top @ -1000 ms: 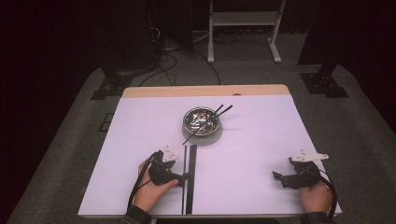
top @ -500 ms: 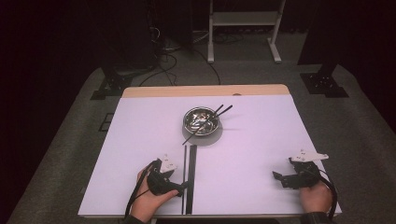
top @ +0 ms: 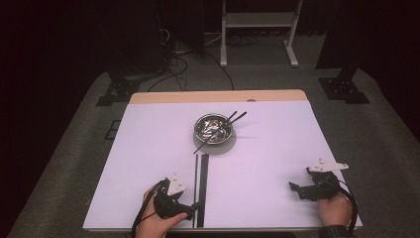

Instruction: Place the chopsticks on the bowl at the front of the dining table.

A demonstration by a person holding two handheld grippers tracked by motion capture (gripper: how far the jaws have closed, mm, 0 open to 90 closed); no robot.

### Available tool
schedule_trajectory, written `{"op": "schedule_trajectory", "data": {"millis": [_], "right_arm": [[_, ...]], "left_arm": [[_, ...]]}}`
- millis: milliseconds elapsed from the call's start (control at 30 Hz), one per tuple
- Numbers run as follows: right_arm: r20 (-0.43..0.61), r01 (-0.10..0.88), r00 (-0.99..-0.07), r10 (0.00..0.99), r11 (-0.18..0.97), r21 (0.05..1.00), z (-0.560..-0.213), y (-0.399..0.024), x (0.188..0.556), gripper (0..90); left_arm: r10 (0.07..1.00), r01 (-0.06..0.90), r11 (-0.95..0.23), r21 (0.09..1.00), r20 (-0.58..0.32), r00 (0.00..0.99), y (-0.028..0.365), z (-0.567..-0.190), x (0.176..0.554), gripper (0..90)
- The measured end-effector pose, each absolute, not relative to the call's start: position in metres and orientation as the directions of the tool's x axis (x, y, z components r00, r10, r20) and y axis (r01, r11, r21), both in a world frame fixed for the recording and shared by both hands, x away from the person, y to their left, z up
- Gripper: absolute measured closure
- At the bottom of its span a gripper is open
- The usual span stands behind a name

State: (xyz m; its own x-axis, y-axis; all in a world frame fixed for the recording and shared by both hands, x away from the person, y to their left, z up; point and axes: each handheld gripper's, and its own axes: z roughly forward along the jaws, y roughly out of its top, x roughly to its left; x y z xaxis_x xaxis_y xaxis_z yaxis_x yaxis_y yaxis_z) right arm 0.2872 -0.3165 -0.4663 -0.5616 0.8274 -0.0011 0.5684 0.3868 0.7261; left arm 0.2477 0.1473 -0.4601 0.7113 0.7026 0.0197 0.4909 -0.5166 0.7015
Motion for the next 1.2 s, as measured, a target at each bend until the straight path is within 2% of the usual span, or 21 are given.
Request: {"op": "schedule_trajectory", "data": {"millis": [500, 1200], "right_arm": [[0.0, 0.569, -0.56, 0.828, 0.385, 0.726, -0.466, -0.316, 0.287, 9.4], [-0.001, 0.569, -0.561, 0.828, 0.386, 0.726, -0.466, -0.316, 0.287, 9.4]], "left_arm": [[0.692, 0.486, -0.527, 0.697, 0.019, 0.722, 0.153, -0.459, 0.246, 8.3], [0.731, 0.525, -0.509, 0.682, 0.021, 0.682, 0.172, -0.457, 0.253, 8.2]]}}
